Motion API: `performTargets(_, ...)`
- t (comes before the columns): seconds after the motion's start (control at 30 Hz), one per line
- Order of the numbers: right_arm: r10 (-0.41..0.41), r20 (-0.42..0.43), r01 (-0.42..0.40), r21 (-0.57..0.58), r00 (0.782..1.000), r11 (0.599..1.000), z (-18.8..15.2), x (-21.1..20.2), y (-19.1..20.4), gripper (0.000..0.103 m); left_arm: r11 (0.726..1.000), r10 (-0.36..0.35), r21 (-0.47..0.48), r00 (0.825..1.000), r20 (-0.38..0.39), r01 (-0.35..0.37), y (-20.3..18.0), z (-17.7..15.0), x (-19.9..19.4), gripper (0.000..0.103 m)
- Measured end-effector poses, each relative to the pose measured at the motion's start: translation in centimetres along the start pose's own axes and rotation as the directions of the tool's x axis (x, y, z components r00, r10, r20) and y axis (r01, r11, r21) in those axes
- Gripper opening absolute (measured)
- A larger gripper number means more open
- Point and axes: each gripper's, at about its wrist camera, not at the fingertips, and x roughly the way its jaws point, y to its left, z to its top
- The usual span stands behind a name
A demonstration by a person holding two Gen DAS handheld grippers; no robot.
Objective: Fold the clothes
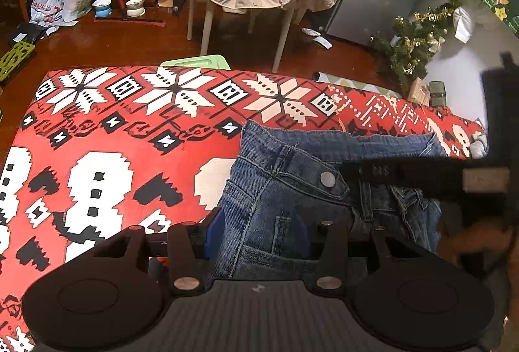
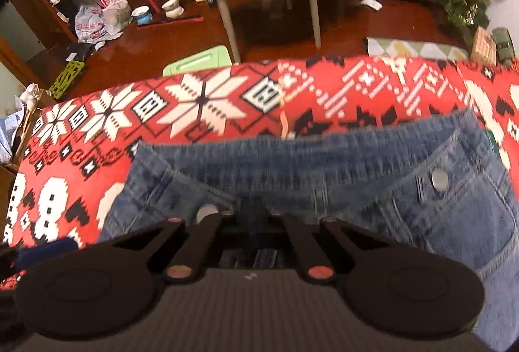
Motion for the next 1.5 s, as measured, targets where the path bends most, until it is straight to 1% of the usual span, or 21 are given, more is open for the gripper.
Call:
performTargets(0.03,-0.003,0.002,0.003,-0.003,1.000,1.000,0.2,0.2,0.0,0.000,1.000,-0.001,-0.002,1.000,-0.001,0.001,0.0,0.0,0.0,0.045)
performTargets(0.1,0.009,-0.002,-0.009,0.034,1.000,0.999,0.9,0.1,-0.5,0.000,1.000,-0.005,-0.002,1.000,0.002,0.005,-0.2,0.0,-0.1,0.044)
performTargets(0.17,0.031,0.035,-0.033,0.069,0.999,0.997,1.1,-1.2,-1.2,0.000,1.000,-0.015,0.002,1.000,0.007,0.015,-0.5,0.1,-0.2,0.044)
performTargets(0.23,0.033,0.052,-0.037,0.073,0.998,0.997,0.8,-2.8,-1.9,0.001,1.000,-0.030,0.008,1.000,0.005,0.030,-0.8,0.2,0.0,0.043)
performTargets(0.27,0.029,0.045,-0.033,0.071,0.999,0.997,0.5,-3.4,-2.2,0.001,0.999,-0.043,0.013,0.999,0.003,0.043,-1.0,0.2,0.1,0.035)
performTargets(0.3,0.019,0.030,-0.020,0.066,0.999,0.998,0.0,-3.9,-2.7,0.001,0.998,-0.058,0.019,0.998,0.001,0.058,-1.3,0.3,0.2,0.025)
performTargets(0.33,0.010,0.017,-0.011,0.058,1.000,0.998,-0.5,-4.3,-3.1,0.001,0.997,-0.074,0.025,0.997,-0.001,0.074,-1.6,0.3,0.3,0.020)
performTargets(0.37,0.010,0.008,-0.011,0.048,1.000,0.999,-1.1,-4.5,-3.4,0.001,0.995,-0.093,0.035,0.996,-0.003,0.093,-2.0,0.3,0.5,0.012)
performTargets(0.4,0.017,0.001,-0.017,0.036,1.000,0.999,-1.5,-4.6,-3.6,0.001,0.992,-0.114,0.048,0.993,-0.006,0.114,-2.4,0.4,0.7,0.010)
performTargets(0.53,0.032,-0.042,-0.033,-0.002,0.999,0.999,-2.5,-3.2,-3.4,0.001,0.982,-0.159,0.096,0.987,-0.016,0.160,-4.4,0.5,1.5,0.010)
performTargets(0.67,0.012,-0.019,-0.012,-0.010,1.000,1.000,-1.6,-1.5,-3.4,0.000,0.979,-0.172,0.100,0.984,-0.035,0.175,-5.5,0.7,2.4,0.010)
performTargets(0.77,0.016,-0.018,-0.016,0.002,1.000,1.000,-0.9,-1.3,-3.4,0.000,0.979,-0.174,0.096,0.984,-0.040,0.178,-5.9,0.9,2.7,0.010)
performTargets(0.93,0.049,0.027,-0.050,0.050,0.998,0.997,-0.9,-4.3,-4.8,0.002,0.977,-0.187,0.098,0.982,-0.037,0.189,-6.6,1.4,2.8,0.010)
performTargets(1.03,0.021,0.040,-0.024,0.074,0.999,0.997,-1.0,-6.1,-6.8,0.002,0.975,-0.187,0.111,0.981,-0.044,0.191,-7.4,1.6,3.5,0.010)
performTargets(1.1,-0.011,0.033,0.008,0.075,0.999,0.997,-1.0,-6.5,-8.5,0.002,0.975,-0.184,0.114,0.982,-0.048,0.189,-7.9,1.7,4.2,0.010)
performTargets(1.2,-0.037,0.008,0.037,0.041,0.999,0.998,-0.7,-5.9,-10.5,0.002,0.977,-0.175,0.111,0.983,-0.052,0.180,-8.4,2.0,5.3,0.010)
performTargets(1.27,-0.026,-0.006,0.026,0.015,1.000,1.000,-0.5,-5.1,-11.1,0.002,0.979,-0.162,0.111,0.985,-0.064,0.168,-8.5,2.2,6.4,0.010)
performTargets(1.33,-0.016,-0.024,0.016,-0.010,1.000,1.000,-0.3,-3.9,-11.3,0.002,0.982,-0.146,0.112,0.986,-0.077,0.155,-8.6,2.4,7.5,0.010)
performTargets(1.5,-0.005,-0.015,0.005,-0.028,1.000,1.000,0.3,-2.3,-11.0,0.001,0.980,-0.146,0.127,0.987,-0.069,0.154,-8.7,3.1,8.1,0.010)
